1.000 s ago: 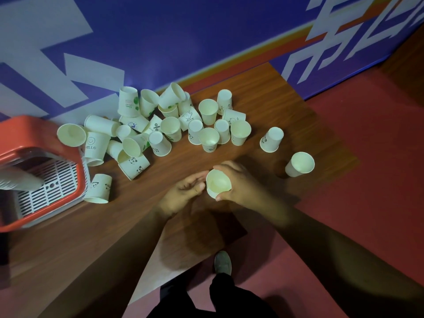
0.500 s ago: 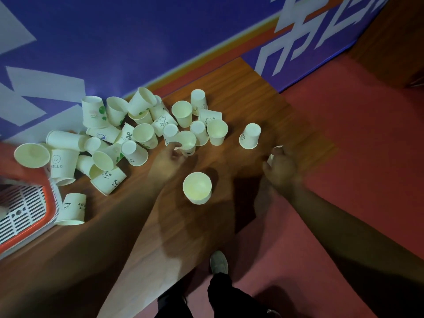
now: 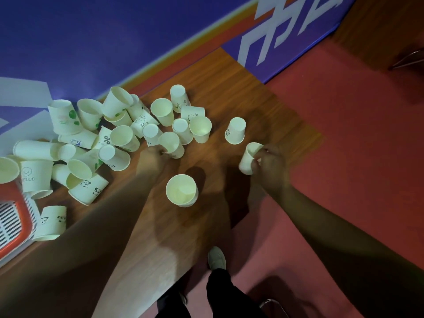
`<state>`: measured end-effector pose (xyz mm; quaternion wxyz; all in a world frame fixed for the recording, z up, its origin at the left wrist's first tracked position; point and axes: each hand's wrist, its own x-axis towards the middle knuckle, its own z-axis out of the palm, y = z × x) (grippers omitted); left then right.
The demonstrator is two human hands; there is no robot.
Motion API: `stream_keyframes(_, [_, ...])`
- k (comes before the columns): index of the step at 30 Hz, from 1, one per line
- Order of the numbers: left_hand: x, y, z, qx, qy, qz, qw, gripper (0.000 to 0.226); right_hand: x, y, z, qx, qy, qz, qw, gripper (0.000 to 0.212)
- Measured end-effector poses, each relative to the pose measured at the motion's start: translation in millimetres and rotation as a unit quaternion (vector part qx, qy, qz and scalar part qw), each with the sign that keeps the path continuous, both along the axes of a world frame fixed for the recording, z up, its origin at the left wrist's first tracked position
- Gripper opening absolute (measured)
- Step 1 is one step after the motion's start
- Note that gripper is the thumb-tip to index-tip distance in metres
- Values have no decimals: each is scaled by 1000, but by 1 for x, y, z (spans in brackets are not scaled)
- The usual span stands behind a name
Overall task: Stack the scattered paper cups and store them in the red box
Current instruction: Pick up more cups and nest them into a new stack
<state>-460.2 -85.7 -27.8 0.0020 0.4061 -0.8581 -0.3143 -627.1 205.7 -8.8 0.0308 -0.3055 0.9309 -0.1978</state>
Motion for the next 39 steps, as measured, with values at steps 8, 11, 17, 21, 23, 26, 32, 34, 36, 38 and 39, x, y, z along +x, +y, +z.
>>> stream_keyframes(8, [38, 17, 58, 46, 143, 79, 985, 19, 69, -42, 88, -220, -207, 88, 949, 17])
stream_keyframes(11, [62, 21, 77, 60, 190, 111, 974, 9, 96, -59, 105, -254, -216, 166, 928, 18])
stream_keyframes(17, [103, 34, 114, 29, 274, 112, 955, 29, 122, -72, 96, -136, -150, 262, 944, 17])
stream_keyframes(21, [126, 38, 116, 50, 287, 163, 943, 17, 134, -74, 83, -90, -142, 270, 948, 39])
stream_keyframes(23, [133, 45, 117, 71, 297, 181, 935, 18, 142, -74, 78, -86, -143, 273, 947, 37])
stream_keyframes(26, [137, 57, 119, 99, 314, 185, 926, 21, 149, -74, 68, -104, -121, 251, 955, 25])
stream_keyframes(32, [139, 72, 113, 136, 338, 190, 911, 19, 149, -60, 37, -110, -116, 273, 949, 37])
stream_keyframes(34, [138, 78, 114, 134, 345, 191, 909, 18, 148, -56, 30, -100, -109, 278, 949, 36])
stream_keyframes(36, [136, 85, 115, 135, 351, 183, 908, 16, 147, -57, 27, -87, -108, 264, 954, 40])
stream_keyframes(38, [134, 91, 114, 158, 362, 168, 903, 16, 147, -59, 32, -91, -132, 241, 957, 49])
stream_keyframes(39, [133, 94, 113, 170, 368, 154, 901, 17, 146, -59, 34, -101, -150, 228, 957, 54])
